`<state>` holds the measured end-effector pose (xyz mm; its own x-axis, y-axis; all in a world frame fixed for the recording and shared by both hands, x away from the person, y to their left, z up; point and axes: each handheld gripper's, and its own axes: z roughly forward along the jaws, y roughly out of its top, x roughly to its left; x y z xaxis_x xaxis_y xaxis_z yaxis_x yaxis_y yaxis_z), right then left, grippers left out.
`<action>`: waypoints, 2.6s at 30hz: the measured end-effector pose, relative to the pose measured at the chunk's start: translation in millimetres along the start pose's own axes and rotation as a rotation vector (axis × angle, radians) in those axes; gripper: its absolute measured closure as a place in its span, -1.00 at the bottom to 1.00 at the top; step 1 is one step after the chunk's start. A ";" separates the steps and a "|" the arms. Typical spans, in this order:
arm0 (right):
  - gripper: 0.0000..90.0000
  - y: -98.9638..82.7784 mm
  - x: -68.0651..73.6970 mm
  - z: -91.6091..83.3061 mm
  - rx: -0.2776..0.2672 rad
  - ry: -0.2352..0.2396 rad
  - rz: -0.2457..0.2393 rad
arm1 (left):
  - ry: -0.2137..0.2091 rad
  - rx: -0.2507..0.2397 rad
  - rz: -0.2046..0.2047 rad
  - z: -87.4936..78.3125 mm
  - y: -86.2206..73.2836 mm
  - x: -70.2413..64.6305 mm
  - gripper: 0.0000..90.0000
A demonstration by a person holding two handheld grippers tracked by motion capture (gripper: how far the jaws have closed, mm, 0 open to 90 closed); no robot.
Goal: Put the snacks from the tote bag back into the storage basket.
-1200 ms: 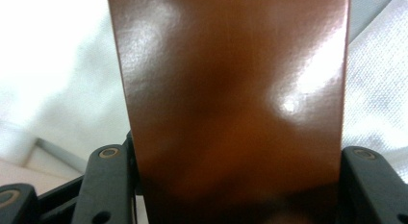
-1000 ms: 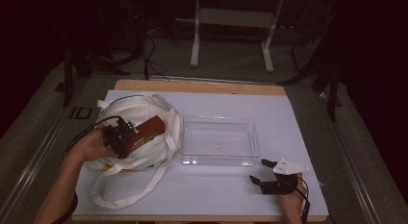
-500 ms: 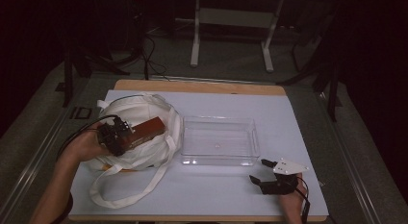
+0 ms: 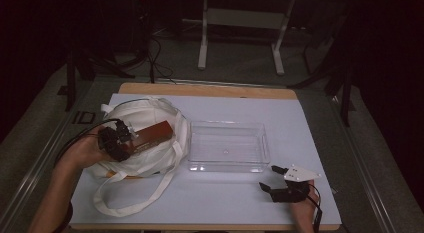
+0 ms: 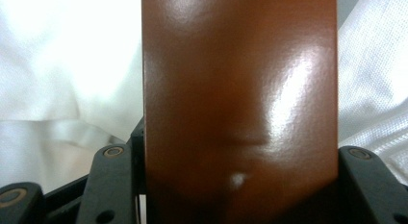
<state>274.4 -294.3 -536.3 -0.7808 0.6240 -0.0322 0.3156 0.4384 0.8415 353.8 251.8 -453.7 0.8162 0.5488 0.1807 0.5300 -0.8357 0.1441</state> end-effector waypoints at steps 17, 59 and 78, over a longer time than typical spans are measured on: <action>-0.54 0.0 -0.1 -0.2 -0.002 -0.001 0.000 | 0.025 -0.092 0.014 -17.8 -7.9 0.8 -0.03; -0.54 0.0 0.1 -0.1 -0.001 -0.001 -0.001 | 0.000 -0.264 0.004 -54.7 -26.4 7.3 -0.03; -0.54 0.0 -0.1 -0.1 -0.003 -0.002 -0.003 | -0.004 -0.312 0.048 -70.3 -19.5 2.0 -0.03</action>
<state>274.5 -294.5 -536.3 -0.7809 0.6237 -0.0357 0.3119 0.4387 0.8428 329.0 270.7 -387.8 0.8396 0.5086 0.1908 0.3956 -0.8132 0.4269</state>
